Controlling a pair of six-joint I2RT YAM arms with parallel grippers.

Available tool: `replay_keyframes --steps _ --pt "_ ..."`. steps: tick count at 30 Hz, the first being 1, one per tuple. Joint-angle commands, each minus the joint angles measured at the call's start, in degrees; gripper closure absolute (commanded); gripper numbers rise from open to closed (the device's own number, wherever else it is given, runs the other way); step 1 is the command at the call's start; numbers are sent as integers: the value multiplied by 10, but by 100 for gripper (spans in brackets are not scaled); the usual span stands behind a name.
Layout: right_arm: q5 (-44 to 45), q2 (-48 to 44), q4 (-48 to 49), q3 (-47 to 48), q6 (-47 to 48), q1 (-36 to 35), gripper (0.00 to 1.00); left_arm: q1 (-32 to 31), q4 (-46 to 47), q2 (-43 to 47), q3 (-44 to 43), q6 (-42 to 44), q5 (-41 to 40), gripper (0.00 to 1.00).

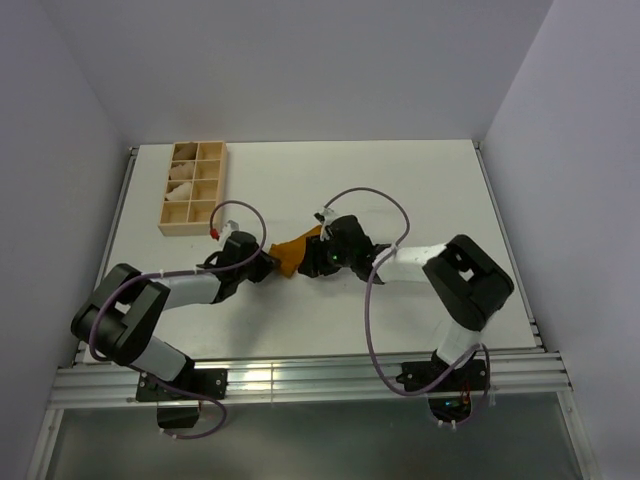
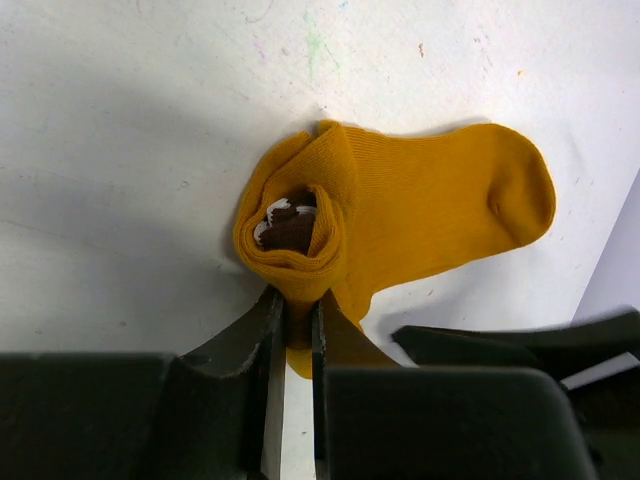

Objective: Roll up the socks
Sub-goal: Roll the sock at the center of the board.

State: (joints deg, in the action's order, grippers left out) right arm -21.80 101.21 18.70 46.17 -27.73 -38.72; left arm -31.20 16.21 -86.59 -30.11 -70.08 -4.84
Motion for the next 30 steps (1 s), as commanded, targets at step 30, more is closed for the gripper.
replay_keyframes --steps 30 --pt "591 82 167 15 478 -296 32 -1 -42 -44 -30 27 36 95"
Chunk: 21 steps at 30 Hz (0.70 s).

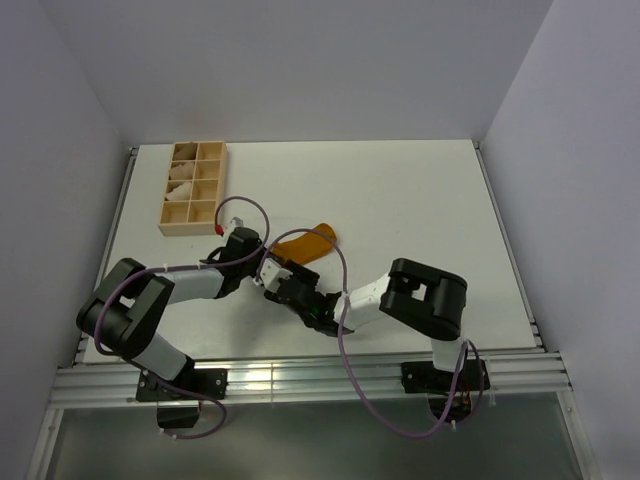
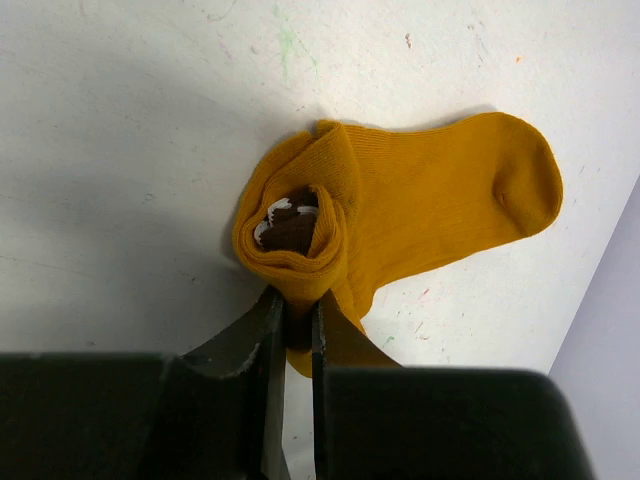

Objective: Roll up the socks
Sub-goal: Roll the sock at the center of the board.

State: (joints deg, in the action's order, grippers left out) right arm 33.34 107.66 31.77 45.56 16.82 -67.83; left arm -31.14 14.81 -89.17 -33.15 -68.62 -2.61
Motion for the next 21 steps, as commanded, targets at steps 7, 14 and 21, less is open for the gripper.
replay_keyframes --steps 7,14,21 --pt "40 57 40 39 47 -5 47 -2 -29 -17 -1 11 17 95" --pt "35 82 16 52 28 -5 77 -2 -22 -11 4 6 21 94" --pt "0 74 -10 44 -19 5 100 -2 -15 0 15 -4 21 77"
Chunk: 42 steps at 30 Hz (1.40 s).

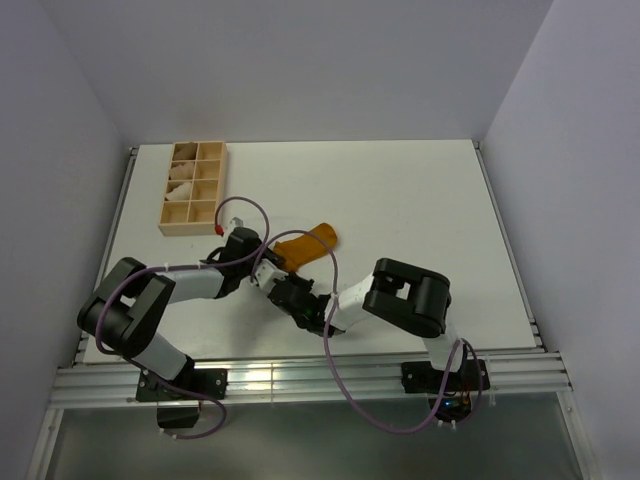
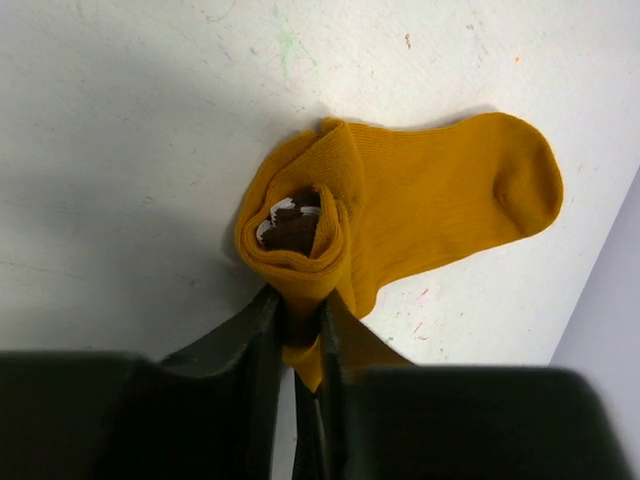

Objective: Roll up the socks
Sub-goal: Roll the sock at the center of the board.

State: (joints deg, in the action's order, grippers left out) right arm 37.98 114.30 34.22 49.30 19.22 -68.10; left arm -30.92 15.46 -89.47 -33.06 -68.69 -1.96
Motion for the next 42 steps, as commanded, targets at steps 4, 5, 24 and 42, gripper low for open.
replay_keyframes --steps 4,5,24,42 --pt "-93 -5 -61 4 -83 23 100 -3 -7 25 35 -17 -1 52" --pt "-106 -7 -65 4 -91 33 100 -2 -3 32 41 -20 -8 48" --pt "-490 -22 -117 -5 -316 194 100 10 32 127 99 -30 -63 30" --pt "-742 7 -46 -8 -425 292 100 10 100 47 56 19 -30 34"
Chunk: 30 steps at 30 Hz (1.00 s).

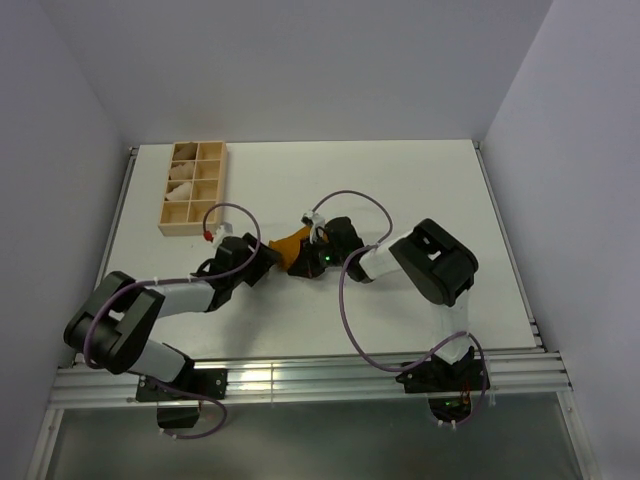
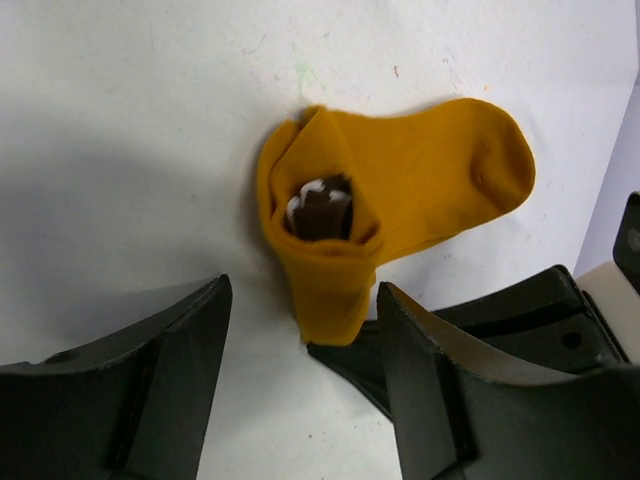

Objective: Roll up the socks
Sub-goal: Roll the sock at the center of the board.

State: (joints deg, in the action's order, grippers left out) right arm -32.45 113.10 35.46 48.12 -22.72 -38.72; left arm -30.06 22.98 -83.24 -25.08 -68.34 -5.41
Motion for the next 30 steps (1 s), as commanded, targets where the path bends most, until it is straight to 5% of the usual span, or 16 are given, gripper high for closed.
replay_keyframes --steps 1,10,15,18,20,23,30 --pt "-38 19 -65 7 -3 -2 100 2 22 -22 -29 15 5 35" --pt "-13 5 -116 25 28 -2 100 2 -11 -60 -50 -3 -14 54" --pt "24 -16 -139 23 55 -5 100 2 -6 -63 -30 -21 -14 77" --pt "62 -59 -138 6 76 -6 82 2 -11 -69 -32 -22 -9 92" --pt "119 -104 -145 -10 96 -14 61 2 -18 -70 -37 -17 -6 97" --pt "207 -157 -154 -22 162 -42 44 2 -30 -66 -44 -11 1 100" --pt "400 -198 -168 -22 295 -136 30 3 -75 -61 -66 14 18 100"
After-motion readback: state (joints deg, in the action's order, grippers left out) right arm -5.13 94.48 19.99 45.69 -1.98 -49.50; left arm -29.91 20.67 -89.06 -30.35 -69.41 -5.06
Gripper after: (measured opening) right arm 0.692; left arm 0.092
